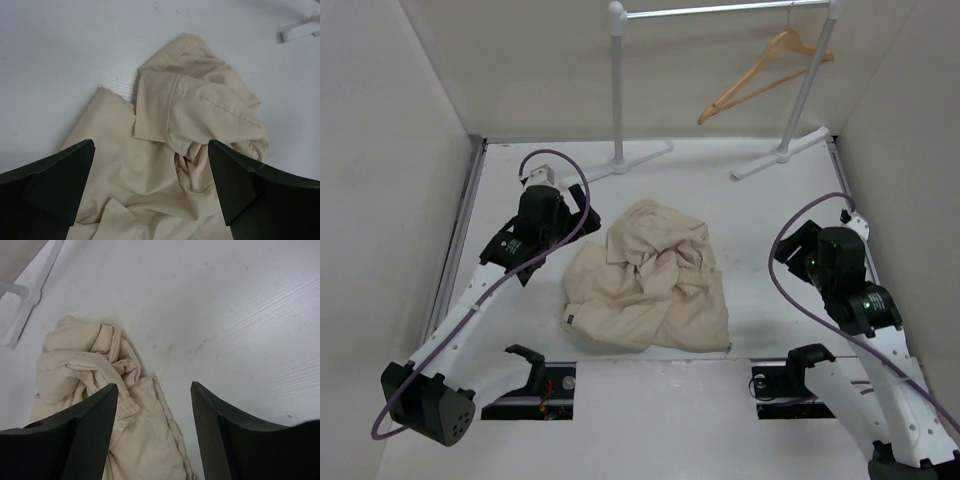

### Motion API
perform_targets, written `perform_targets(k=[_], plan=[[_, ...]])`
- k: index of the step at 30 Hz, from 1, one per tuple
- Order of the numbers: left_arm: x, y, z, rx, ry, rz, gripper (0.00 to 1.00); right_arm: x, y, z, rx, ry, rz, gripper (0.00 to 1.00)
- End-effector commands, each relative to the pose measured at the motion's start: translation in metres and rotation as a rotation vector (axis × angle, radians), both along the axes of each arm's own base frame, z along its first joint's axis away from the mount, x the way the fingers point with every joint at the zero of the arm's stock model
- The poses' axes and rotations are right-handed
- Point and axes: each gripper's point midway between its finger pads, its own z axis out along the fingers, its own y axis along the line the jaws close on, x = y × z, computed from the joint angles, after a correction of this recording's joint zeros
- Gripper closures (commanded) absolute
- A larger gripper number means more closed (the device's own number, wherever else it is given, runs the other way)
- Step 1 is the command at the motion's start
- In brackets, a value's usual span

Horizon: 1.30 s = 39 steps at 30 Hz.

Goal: Place the trousers on the hanger
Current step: Flatten out the trousers at the center of the board.

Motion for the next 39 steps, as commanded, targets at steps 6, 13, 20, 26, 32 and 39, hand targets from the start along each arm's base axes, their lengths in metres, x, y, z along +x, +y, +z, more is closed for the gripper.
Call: perform_targets(k=[6, 13, 20, 26, 32, 39], plan=[[0.002, 0.01, 0.027, -0.034, -0.047, 0.043, 0.0, 0.006, 0.023, 0.013, 0.009, -0.025, 0.16, 0.86], [0.009, 0.013, 0.045, -0.111, -0.169, 0.141, 0.0, 0.006, 0.065, -0.001, 0.015, 0.044, 0.349, 0.91], [0.025, 0.004, 0.025, -0.116, -0.107, 0.131, 0.66, 0.005, 0.137, -0.027, 0.048, 0.071, 0.602, 0.44], [0.013, 0.008, -0.048, -0.094, 0.046, 0.072, 0.88, 0.031, 0.159, -0.059, 0.043, 0.099, 0.622, 0.32], [-0.005, 0.014, -0.099, -0.072, 0.149, 0.073, 0.39, 0.043, 0.164, -0.095, 0.028, 0.169, 0.619, 0.32], [-0.01, 0.017, -0.155, -0.018, 0.29, 0.08, 0.32, 0.043, 0.175, -0.127, 0.048, 0.227, 0.643, 0.37]])
